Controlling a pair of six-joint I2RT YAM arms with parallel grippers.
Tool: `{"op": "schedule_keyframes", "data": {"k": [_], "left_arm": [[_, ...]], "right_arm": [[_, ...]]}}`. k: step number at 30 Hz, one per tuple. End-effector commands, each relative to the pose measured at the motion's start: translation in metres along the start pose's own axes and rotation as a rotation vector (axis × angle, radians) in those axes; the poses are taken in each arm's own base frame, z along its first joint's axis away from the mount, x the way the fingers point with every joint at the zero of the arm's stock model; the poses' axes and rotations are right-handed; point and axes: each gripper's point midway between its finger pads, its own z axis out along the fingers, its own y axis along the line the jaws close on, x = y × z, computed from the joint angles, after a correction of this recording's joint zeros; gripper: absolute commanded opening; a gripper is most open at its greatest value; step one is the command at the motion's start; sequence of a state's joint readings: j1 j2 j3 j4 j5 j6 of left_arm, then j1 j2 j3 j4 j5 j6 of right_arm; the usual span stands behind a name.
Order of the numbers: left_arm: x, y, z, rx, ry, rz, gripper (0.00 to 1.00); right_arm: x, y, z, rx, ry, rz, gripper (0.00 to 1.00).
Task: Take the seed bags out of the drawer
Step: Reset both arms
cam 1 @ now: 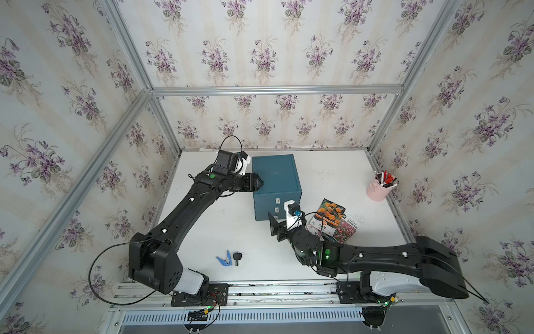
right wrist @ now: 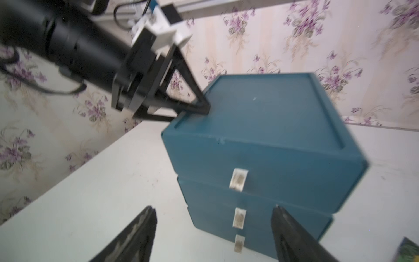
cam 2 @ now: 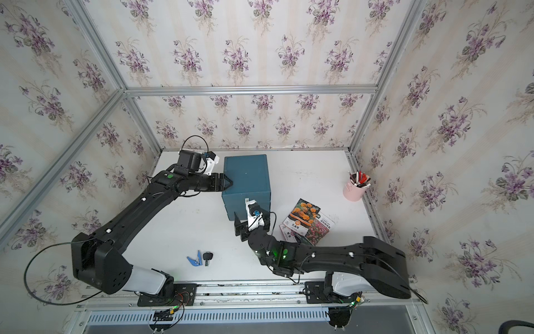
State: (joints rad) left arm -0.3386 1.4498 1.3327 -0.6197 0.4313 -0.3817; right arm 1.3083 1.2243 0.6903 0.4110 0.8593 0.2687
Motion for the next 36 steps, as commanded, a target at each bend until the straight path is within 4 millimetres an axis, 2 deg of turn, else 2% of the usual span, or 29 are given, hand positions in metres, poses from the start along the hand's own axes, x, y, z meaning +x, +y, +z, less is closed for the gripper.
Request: {"op": "schedule_keyframes", "data": {"k": [1, 2, 3, 4, 7, 9, 11, 13, 15, 17, 18, 20, 22, 25, 28, 31, 33, 36], "left_arm": [[-0.018, -0.004, -0.023, -0.046, -0.06, 0.013, 0.79], [-0.027, -0.009, -0.03, -0.042, -0.087, 0.019, 0.8], [-0.042, -0.016, -0.053, -0.055, -0.165, 0.038, 0.81], [-0.054, -0.022, -0.068, -0.058, -0.218, 0.052, 0.83], [-0.082, -0.035, -0.118, -0.092, -0.408, 0.125, 0.99], [-0.099, -0.024, -0.156, -0.223, -0.555, 0.15, 1.0], [-0.112, 0.002, -0.193, -0.425, -0.716, 0.155, 1.0], [-0.115, 0.032, -0.207, -0.624, -0.796, 0.173, 1.0], [-0.108, 0.065, -0.2, -0.785, -0.794, 0.168, 1.0], [-0.093, 0.106, -0.182, -0.875, -0.733, 0.108, 1.0], [-0.084, 0.126, -0.172, -0.902, -0.697, 0.053, 1.0], [-0.061, 0.169, -0.152, -0.963, -0.644, -0.05, 1.0], [-0.038, 0.203, -0.134, -1.042, -0.619, -0.083, 1.0], [-0.004, 0.244, -0.111, -1.109, -0.566, -0.128, 1.0], [0.021, 0.267, -0.083, -1.098, -0.521, -0.111, 1.0], [0.028, 0.277, -0.072, -1.108, -0.486, -0.063, 1.0], [0.029, 0.281, -0.062, -1.085, -0.49, -0.045, 1.0], [0.038, 0.288, -0.037, -1.023, -0.484, -0.005, 1.0]], "right_arm": [[0.006, -0.063, -0.012, 0.174, 0.142, -0.145, 0.84], [-0.003, -0.077, -0.013, 0.192, 0.145, -0.115, 0.83], [-0.015, -0.1, -0.012, 0.241, 0.139, -0.063, 0.83], [-0.027, -0.121, -0.012, 0.282, 0.129, -0.011, 0.84], [-0.056, -0.18, -0.013, 0.401, 0.096, 0.129, 0.91], [-0.067, -0.209, -0.018, 0.494, 0.068, 0.171, 0.97], [-0.075, -0.226, -0.021, 0.576, 0.028, 0.102, 0.97], [-0.073, -0.239, -0.023, 0.672, 0.027, 0.013, 0.99], [-0.075, -0.257, -0.029, 0.784, 0.008, 0.022, 1.0], [-0.072, -0.276, -0.03, 0.774, -0.039, 0.123, 1.0], [-0.068, -0.293, -0.032, 0.763, -0.063, 0.178, 1.0], [-0.049, -0.323, -0.042, 0.806, -0.109, 0.246, 0.99], [-0.027, -0.35, -0.057, 0.935, -0.106, 0.243, 1.0], [0.008, -0.386, -0.073, 1.057, -0.071, 0.252, 0.99], [0.045, -0.414, -0.092, 1.18, -0.044, 0.247, 0.97], [0.075, -0.432, -0.112, 1.357, -0.06, 0.302, 0.98], [0.086, -0.435, -0.104, 1.339, -0.069, 0.308, 0.99], [0.072, -0.428, -0.068, 1.149, -0.118, 0.283, 0.96]]}}
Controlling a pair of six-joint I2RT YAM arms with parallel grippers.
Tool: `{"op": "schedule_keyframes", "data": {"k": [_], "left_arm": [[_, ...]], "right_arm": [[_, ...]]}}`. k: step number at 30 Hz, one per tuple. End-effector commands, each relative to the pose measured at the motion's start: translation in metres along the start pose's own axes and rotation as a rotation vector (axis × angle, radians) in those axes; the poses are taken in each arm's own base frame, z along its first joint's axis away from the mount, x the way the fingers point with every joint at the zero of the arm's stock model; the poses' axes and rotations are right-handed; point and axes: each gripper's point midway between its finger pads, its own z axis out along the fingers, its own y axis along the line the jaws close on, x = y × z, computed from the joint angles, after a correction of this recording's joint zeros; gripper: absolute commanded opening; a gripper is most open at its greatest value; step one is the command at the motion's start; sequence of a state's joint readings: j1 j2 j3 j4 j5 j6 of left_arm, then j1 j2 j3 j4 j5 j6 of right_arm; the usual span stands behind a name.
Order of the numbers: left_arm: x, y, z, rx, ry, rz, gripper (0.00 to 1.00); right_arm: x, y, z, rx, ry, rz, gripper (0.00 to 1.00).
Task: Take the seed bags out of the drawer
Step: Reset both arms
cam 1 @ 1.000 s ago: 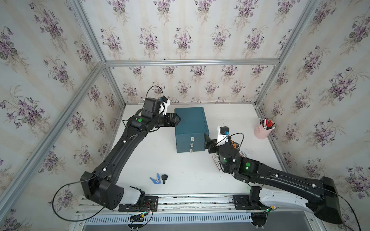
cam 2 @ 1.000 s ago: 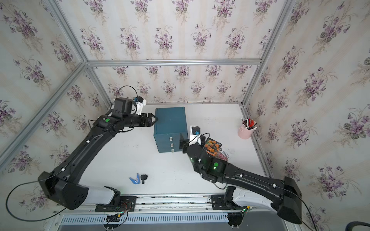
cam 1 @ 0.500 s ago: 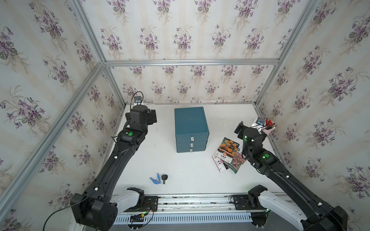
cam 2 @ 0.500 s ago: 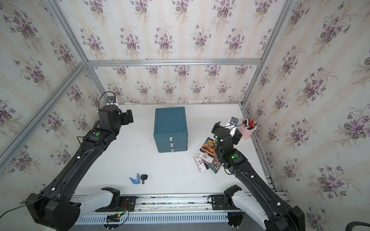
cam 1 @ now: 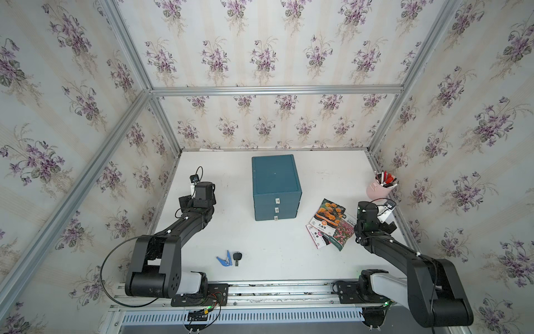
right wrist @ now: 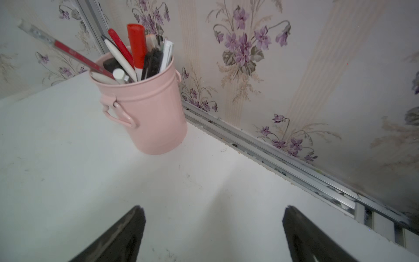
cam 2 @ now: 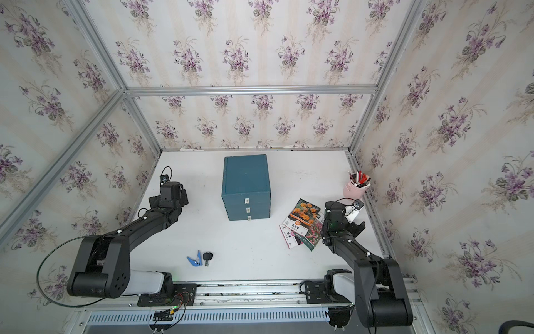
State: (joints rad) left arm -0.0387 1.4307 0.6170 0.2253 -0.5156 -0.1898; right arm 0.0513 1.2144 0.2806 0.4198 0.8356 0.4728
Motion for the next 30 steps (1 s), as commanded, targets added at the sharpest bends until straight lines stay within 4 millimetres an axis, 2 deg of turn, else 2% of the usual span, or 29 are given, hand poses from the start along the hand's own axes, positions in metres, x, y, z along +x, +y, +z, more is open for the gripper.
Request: {"op": "schedule_keyframes", "data": {"k": [1, 3, 5, 6, 8, 9, 10, 11, 12, 14, 15, 17, 19, 21, 23, 30], "left_arm": [[-0.013, -0.02, 0.008, 0.084, -0.102, 0.006, 1.0], [-0.012, -0.037, 0.01, 0.154, -0.083, 0.064, 1.0], [-0.012, -0.053, 0.002, 0.256, -0.116, 0.104, 1.0], [-0.009, -0.057, -0.003, 0.3, -0.144, 0.103, 1.0], [0.002, -0.059, -0.006, 0.331, -0.217, 0.093, 1.0], [-0.002, -0.057, -0.007, 0.315, -0.285, 0.069, 1.0], [-0.003, -0.056, -0.007, 0.314, -0.296, 0.065, 1.0], [-0.005, -0.056, -0.007, 0.315, -0.264, 0.066, 1.0], [0.002, -0.056, -0.005, 0.314, -0.182, 0.081, 1.0], [-0.002, -0.056, -0.006, 0.311, -0.253, 0.075, 1.0], [-0.001, -0.056, -0.007, 0.313, -0.231, 0.077, 1.0], [-0.002, -0.057, -0.007, 0.315, -0.235, 0.08, 1.0], [-0.001, -0.057, -0.008, 0.315, -0.219, 0.083, 1.0], [0.0, -0.056, -0.008, 0.315, -0.219, 0.083, 1.0], [-0.001, -0.056, -0.008, 0.313, -0.223, 0.083, 1.0], [-0.001, -0.057, -0.007, 0.314, -0.221, 0.083, 1.0]], "right_arm": [[-0.037, 0.043, -0.006, -0.231, -0.153, 0.115, 0.95], [-0.045, 0.064, -0.019, -0.397, -0.236, 0.089, 0.95], [-0.046, 0.081, -0.033, -0.549, -0.321, 0.034, 0.98], [-0.035, 0.098, -0.039, -0.652, -0.273, -0.041, 1.0], [-0.028, 0.113, -0.04, -0.724, -0.279, -0.081, 1.0], [-0.027, 0.115, -0.042, -0.741, -0.307, -0.094, 1.0], [-0.018, 0.118, -0.037, -0.734, -0.242, -0.12, 1.0], [-0.016, 0.122, -0.03, -0.714, -0.202, -0.128, 1.0], [-0.026, 0.124, -0.035, -0.736, -0.272, -0.115, 1.0], [-0.016, 0.125, -0.03, -0.718, -0.199, -0.142, 1.0], [-0.024, 0.125, -0.035, -0.731, -0.259, -0.121, 1.0], [-0.019, 0.121, -0.032, -0.689, -0.226, -0.132, 1.0], [-0.021, 0.127, -0.035, -0.715, -0.255, -0.142, 1.0], [-0.012, 0.137, -0.035, -0.749, -0.202, -0.195, 1.0], [-0.017, 0.136, -0.039, -0.765, -0.244, -0.181, 1.0], [-0.014, 0.138, -0.037, -0.762, -0.22, -0.19, 1.0]]}}
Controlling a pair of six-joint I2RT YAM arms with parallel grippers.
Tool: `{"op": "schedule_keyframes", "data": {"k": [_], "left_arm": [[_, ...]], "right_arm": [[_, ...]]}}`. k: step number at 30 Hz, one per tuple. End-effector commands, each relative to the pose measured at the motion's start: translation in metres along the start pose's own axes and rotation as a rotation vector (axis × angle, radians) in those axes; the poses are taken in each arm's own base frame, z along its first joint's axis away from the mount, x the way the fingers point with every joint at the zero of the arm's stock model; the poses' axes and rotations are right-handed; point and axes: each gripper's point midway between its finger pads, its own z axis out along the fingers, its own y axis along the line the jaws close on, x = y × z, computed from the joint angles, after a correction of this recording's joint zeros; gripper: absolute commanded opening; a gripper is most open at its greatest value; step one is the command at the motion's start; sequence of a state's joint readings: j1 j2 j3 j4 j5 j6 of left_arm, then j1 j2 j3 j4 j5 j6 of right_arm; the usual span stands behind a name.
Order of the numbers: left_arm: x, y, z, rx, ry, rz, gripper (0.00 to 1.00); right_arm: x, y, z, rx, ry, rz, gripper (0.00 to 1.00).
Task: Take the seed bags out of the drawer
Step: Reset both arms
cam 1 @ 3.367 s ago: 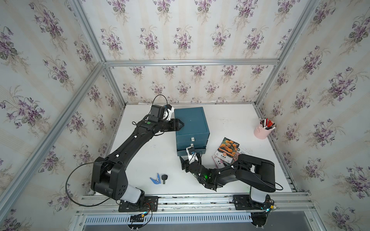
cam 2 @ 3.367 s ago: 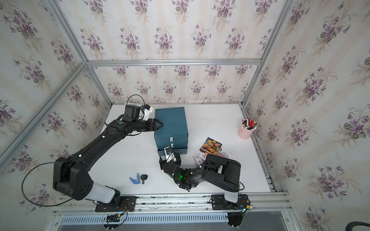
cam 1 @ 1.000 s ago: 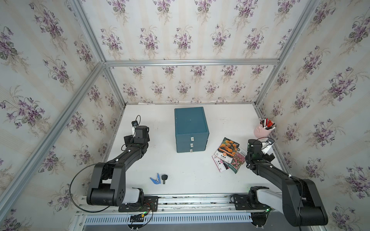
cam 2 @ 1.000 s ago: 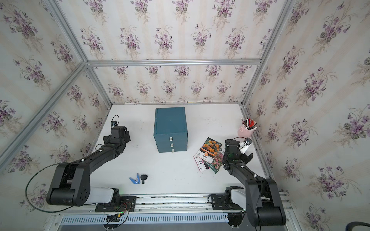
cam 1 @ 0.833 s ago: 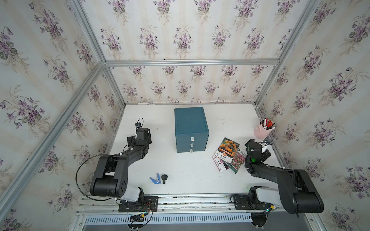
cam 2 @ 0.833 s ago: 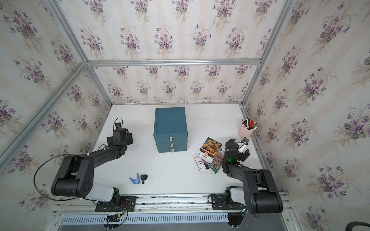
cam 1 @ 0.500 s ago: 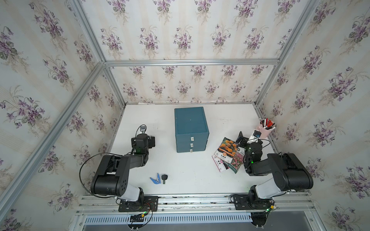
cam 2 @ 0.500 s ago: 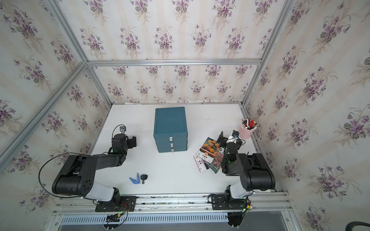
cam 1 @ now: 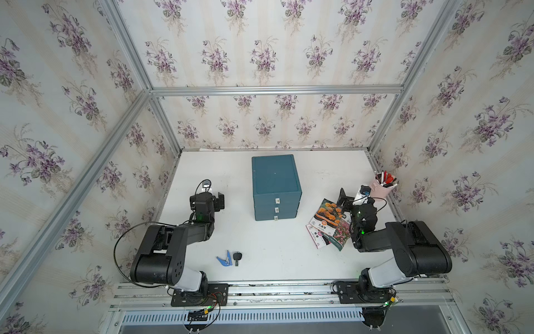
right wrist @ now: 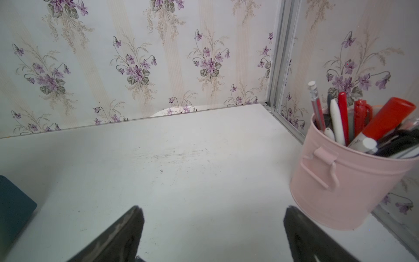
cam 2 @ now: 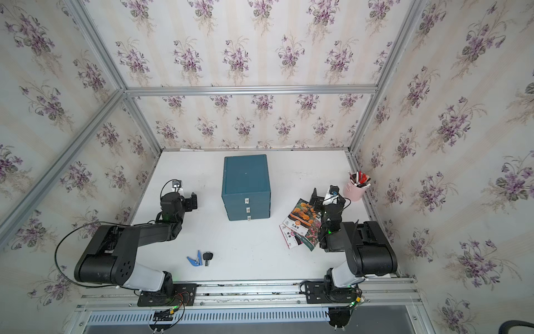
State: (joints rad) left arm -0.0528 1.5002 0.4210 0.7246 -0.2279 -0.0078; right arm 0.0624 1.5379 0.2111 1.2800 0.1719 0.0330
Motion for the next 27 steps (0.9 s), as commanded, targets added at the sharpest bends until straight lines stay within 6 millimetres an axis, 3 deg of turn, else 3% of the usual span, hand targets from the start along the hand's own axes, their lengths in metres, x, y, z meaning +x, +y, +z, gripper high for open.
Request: {"op": "schedule_keyframes", "data": {"k": [1, 27], "left_arm": [[-0.0064, -0.0009, 0.0005, 0.006, -0.018, 0.0, 1.0], [-0.0063, -0.0009, 0.0007, 0.006, -0.018, 0.001, 1.0]], "right_arm": [[-0.0037, 0.0014, 0.0001, -0.007, -0.015, -0.004, 1.0], [-0.0033, 0.0014, 0.0008, -0.007, -0.011, -0.005, 1.0]]}}
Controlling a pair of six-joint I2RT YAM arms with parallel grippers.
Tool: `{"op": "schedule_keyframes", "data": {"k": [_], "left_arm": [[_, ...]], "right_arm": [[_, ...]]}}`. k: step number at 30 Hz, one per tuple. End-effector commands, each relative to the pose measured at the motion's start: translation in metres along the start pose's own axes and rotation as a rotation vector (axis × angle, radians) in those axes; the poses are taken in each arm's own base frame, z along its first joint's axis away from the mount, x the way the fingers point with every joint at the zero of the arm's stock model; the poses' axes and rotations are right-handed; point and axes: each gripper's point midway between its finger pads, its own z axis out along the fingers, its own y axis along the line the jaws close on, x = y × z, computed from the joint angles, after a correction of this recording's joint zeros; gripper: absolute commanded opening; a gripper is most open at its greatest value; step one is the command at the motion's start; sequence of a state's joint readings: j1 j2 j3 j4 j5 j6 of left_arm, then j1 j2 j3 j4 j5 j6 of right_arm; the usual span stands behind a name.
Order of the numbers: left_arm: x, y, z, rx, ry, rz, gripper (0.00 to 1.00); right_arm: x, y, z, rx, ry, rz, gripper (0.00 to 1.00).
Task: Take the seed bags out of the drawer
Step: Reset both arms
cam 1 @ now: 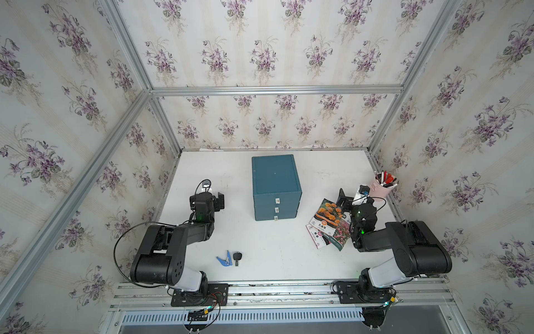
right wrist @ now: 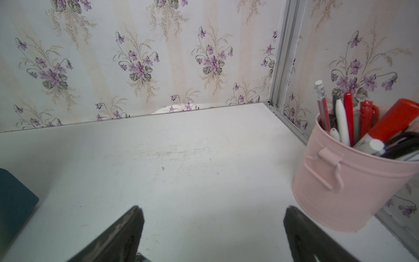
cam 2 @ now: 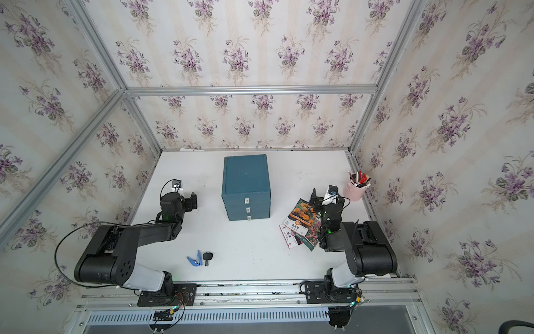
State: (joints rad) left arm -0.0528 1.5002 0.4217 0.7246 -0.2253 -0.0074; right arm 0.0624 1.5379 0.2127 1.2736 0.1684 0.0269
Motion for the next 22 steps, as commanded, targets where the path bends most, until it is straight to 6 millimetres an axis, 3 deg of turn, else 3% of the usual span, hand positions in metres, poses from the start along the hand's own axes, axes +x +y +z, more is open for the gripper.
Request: {"op": "schedule_keyframes", "data": {"k": [1, 22], "left_arm": [[-0.0065, -0.0006, 0.0006, 0.004, -0.018, 0.0, 1.0], [-0.0071, -0.0005, 0.0008, 0.004, -0.019, 0.001, 1.0]], "right_arm": [[-0.0046, 0.0009, 0.0006, -0.003, -0.017, 0.002, 1.0], [-0.0046, 0.0023, 0.0009, -0.013, -0.016, 0.0, 1.0]]}}
